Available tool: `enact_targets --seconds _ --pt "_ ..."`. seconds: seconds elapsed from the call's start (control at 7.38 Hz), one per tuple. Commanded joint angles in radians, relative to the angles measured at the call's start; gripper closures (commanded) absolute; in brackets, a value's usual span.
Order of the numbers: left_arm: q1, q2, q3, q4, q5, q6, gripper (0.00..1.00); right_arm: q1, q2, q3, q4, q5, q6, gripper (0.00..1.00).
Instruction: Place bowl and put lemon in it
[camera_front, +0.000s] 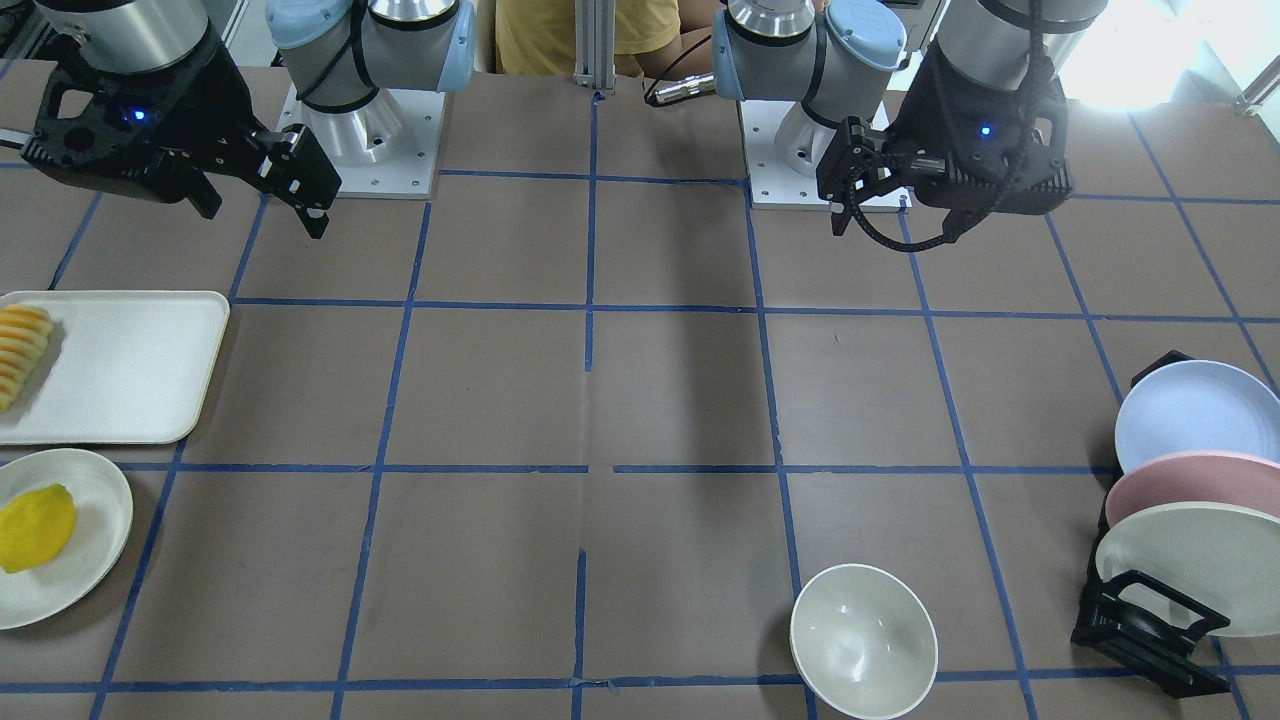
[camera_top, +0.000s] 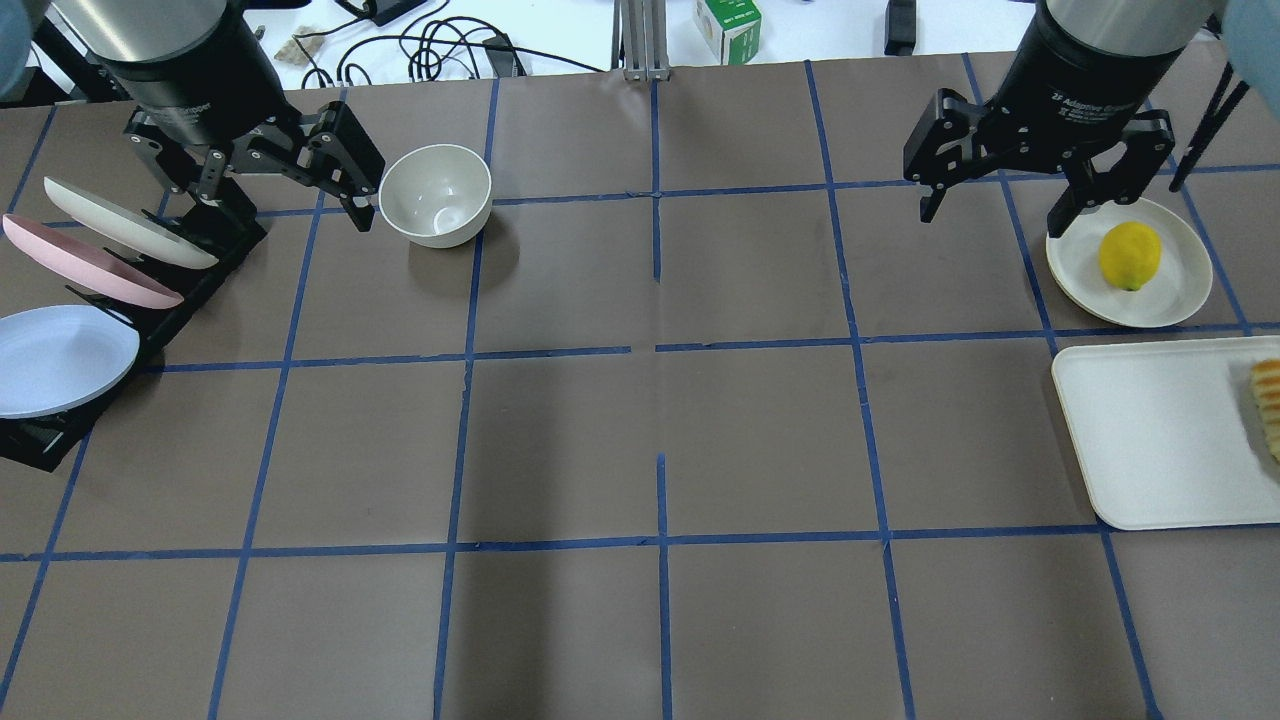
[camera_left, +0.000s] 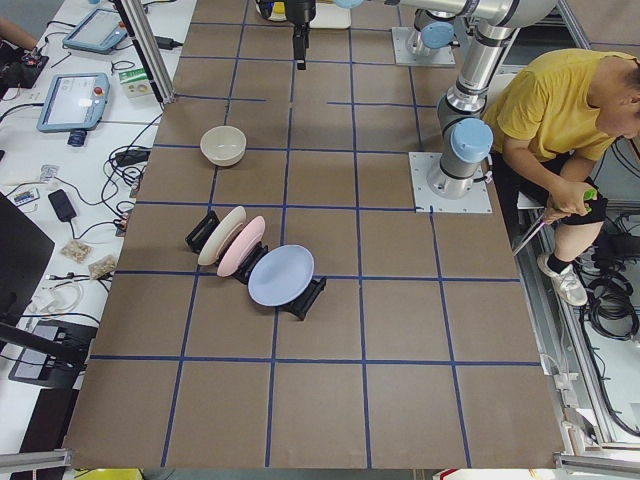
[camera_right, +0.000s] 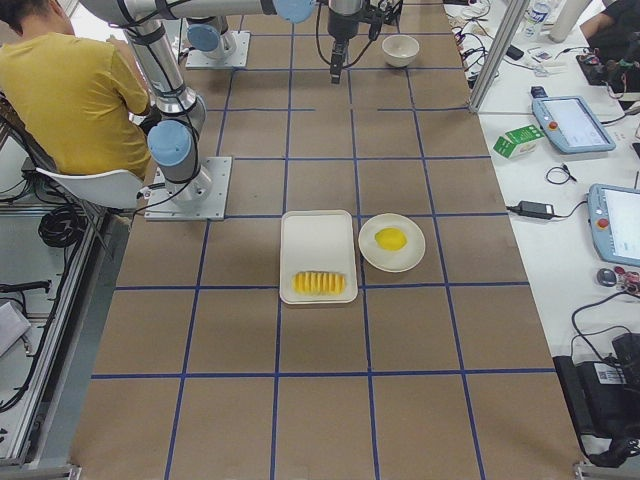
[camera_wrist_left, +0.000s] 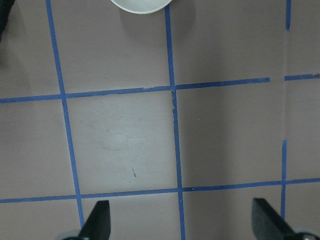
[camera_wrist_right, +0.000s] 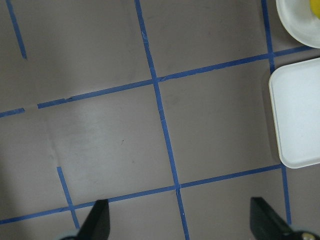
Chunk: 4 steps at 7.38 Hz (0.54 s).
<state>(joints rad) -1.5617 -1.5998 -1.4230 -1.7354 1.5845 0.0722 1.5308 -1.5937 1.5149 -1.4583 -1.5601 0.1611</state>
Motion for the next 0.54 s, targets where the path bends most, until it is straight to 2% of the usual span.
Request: enact_targets --seconds 0.0,0.14,0.27,0.41 --pt "-0.001 0.001 -0.001 -0.001 0.005 -0.002 0.0 -0.001 -0.002 0.001 0.001 0.0 0.0 0.0" --pt "0.015 -0.017 0.016 0.011 -0.012 0.0 0.0 -0.003 0.0 0.001 0.001 -0.003 -0.005 0.0" --pt "0.093 -0.081 0.01 0.09 -0.02 0.029 0.0 -0.006 0.001 0.001 -0.002 -0.005 -0.003 0.0" --pt "0.11 -0.173 0.007 0.182 -0.058 0.034 0.0 -0.012 0.008 0.001 -0.016 -0.005 -0.012 0.0"
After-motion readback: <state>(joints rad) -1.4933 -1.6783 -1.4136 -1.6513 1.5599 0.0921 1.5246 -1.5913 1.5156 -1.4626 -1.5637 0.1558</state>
